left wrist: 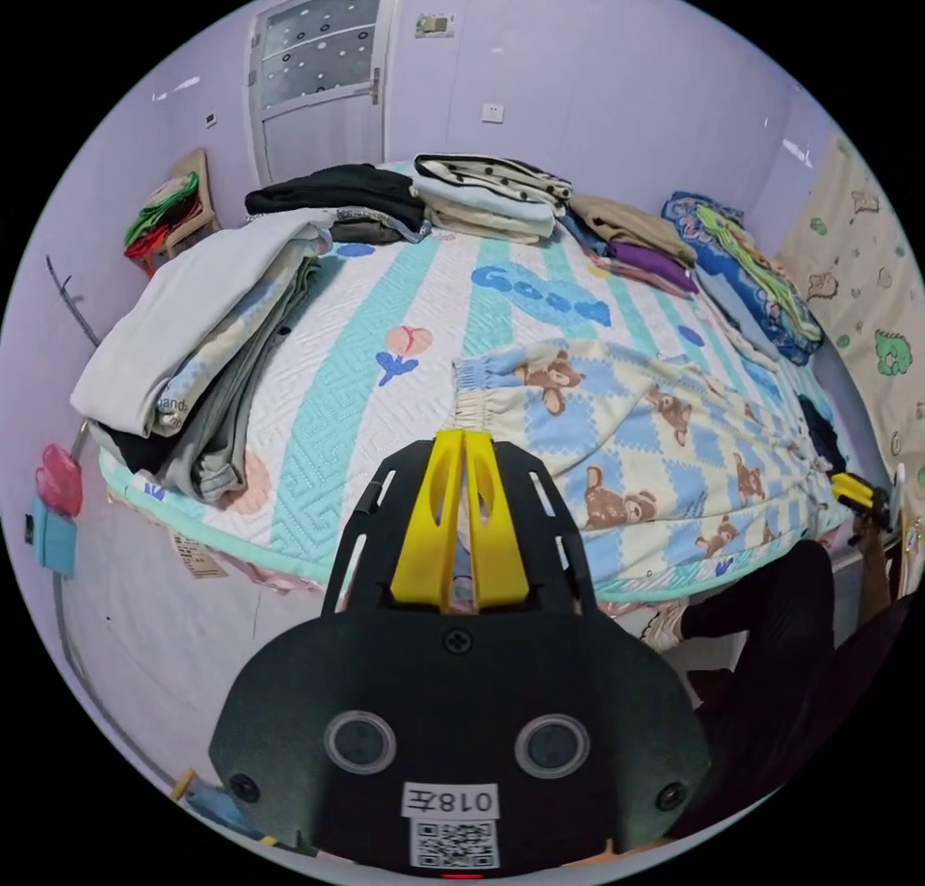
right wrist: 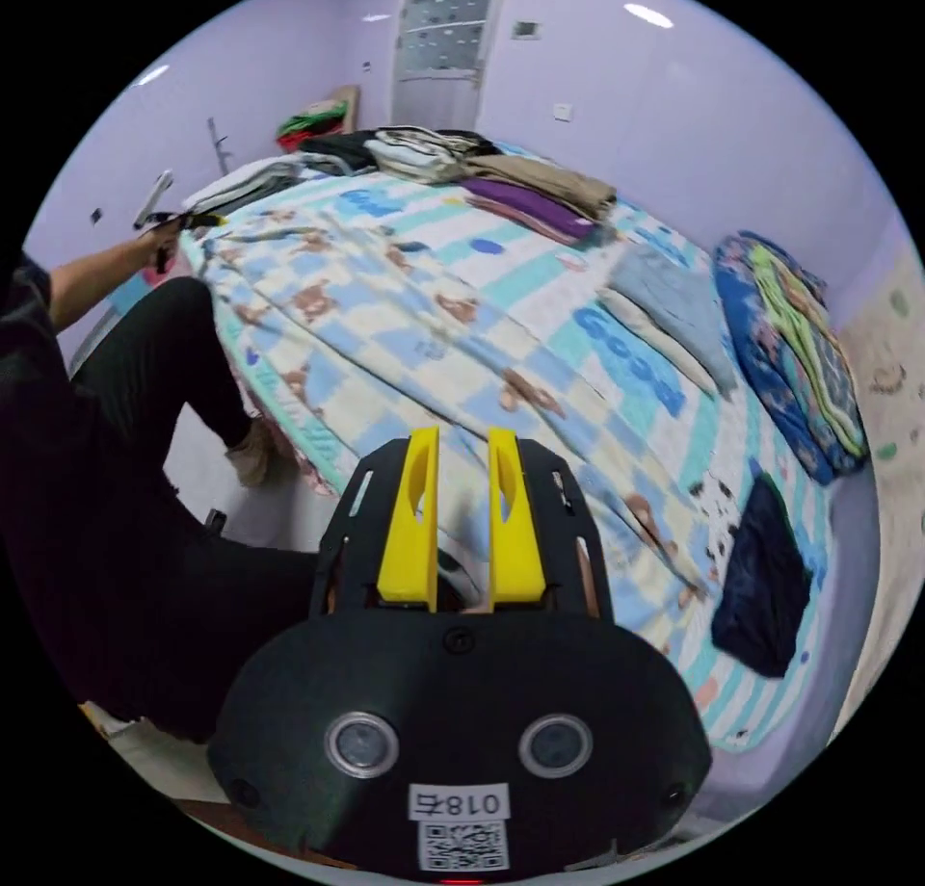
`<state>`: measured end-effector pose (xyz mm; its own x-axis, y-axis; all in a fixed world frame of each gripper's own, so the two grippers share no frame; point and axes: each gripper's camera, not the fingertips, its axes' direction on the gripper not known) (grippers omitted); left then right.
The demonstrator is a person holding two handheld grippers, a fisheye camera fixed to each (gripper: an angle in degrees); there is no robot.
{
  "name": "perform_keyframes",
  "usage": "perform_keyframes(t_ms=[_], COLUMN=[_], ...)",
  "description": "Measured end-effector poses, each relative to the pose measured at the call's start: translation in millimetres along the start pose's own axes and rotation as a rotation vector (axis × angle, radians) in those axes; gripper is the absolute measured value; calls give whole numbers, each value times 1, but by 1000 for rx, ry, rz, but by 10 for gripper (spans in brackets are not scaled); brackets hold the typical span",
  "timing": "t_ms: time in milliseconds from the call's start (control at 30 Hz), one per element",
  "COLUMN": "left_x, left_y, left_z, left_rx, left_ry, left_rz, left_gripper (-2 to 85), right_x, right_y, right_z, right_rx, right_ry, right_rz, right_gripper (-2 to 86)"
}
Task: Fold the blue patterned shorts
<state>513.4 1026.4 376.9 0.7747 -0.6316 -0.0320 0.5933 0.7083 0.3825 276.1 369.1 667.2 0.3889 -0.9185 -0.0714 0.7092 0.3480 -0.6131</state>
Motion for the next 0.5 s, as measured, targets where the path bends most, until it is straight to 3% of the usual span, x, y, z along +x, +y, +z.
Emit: perform_keyframes(t_ms=[167,300,500], left_x=[-16,14,70], left_y=[3,10,13], left_z=[-16,-31,-22], left_rx=[60,45,-48], left_ry=[91,111,-44], left_rz=[-15,241,548], left_gripper=[2,88,102], right_x=[-119,-187,-224], right_y=[-83,-124,-164], right_z=[43,70,105], right_rx=[55,29,-92], right_ry=[-33,26,80], right_rz=[-283,-475,-573], right_gripper=[87,89,86])
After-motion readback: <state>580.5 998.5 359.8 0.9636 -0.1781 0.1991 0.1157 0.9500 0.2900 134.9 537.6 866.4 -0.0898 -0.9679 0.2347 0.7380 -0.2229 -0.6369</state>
